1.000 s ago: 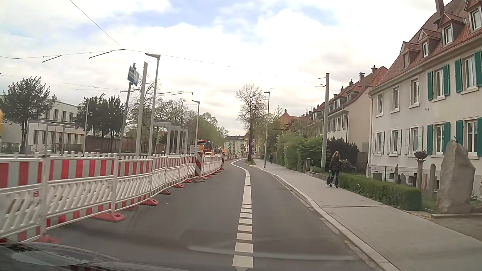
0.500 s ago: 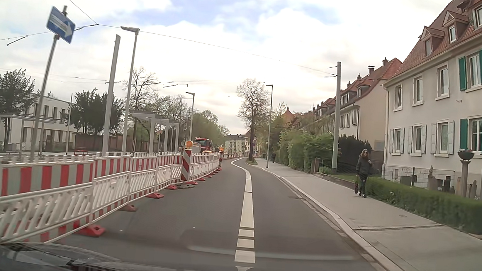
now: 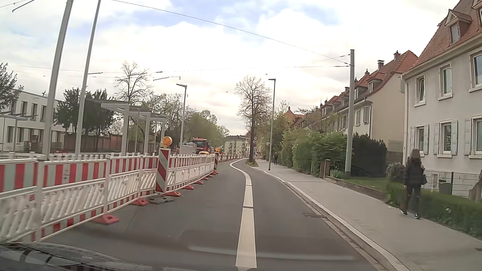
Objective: Follow the waypoints while adhering to traffic rules and regulations
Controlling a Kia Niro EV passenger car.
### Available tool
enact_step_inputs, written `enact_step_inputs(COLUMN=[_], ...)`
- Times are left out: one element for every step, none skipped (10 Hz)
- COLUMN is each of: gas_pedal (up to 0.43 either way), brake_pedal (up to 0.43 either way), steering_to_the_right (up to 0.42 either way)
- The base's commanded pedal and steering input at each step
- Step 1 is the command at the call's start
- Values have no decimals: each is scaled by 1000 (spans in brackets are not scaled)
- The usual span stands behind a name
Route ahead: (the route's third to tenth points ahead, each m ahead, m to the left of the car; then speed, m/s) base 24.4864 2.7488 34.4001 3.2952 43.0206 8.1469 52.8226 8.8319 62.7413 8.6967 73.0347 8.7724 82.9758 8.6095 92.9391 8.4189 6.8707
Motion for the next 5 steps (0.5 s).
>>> enact_step_inputs(gas_pedal=[79,79,79,79,79], brake_pedal=[0,0,0,0,0], steering_to_the_right=[2,2,3,3,3])
